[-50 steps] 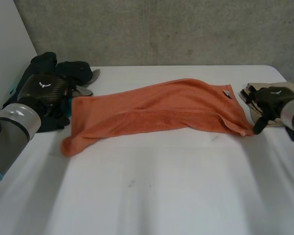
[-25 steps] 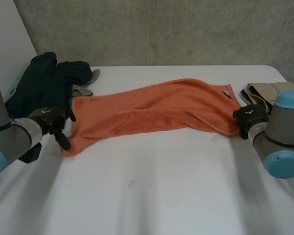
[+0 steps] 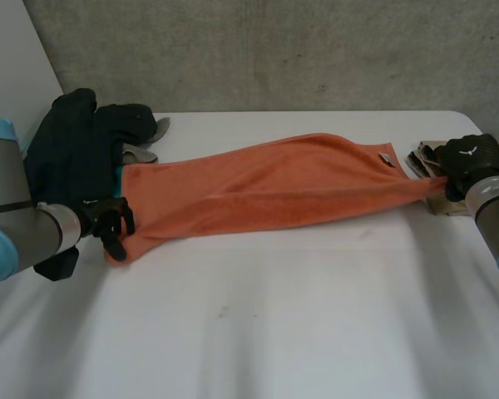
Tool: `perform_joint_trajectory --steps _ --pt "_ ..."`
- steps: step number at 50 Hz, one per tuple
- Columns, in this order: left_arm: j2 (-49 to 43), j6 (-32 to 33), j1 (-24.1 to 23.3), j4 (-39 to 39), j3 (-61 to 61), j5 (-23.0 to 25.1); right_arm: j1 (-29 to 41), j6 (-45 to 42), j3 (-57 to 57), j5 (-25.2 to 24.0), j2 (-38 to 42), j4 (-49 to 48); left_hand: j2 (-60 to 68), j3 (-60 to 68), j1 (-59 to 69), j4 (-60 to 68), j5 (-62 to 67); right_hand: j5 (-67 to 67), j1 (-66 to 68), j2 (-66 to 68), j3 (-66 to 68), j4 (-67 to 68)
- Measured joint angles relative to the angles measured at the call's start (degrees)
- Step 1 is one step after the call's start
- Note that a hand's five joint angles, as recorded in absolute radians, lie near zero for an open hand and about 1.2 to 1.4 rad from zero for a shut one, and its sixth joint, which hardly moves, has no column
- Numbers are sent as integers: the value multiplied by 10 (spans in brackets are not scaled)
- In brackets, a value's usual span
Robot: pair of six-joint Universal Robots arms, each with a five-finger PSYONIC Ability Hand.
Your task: Fold the laundry.
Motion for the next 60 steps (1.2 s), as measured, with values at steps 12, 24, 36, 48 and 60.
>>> perform_joint_trajectory --steps 12,24,36,48,60 --pt "24 3 -6 -6 15 -12 -27 -4 -19 -17 -46 37 332 333 313 336 317 0 0 0 0 0" --pt "200 30 -7 -5 -60 -2 -65 -40 -49 -110 -143 224 228 231 209 229 232 2 0 0 0 1" --pt "133 43 -59 118 -120 -4 -62 -41 2 -139 -141 236 -51 -46 -72 -55 -56 3 0 0 0 2" --pt "-2 65 -102 177 -58 -91 -66 -39 31 -138 -130 199 -53 -45 -71 -55 -56 3 0 0 0 2" --pt "-21 106 -101 167 -43 -113 -66 -43 32 -137 -119 190 268 269 287 270 266 3 0 0 0 2"
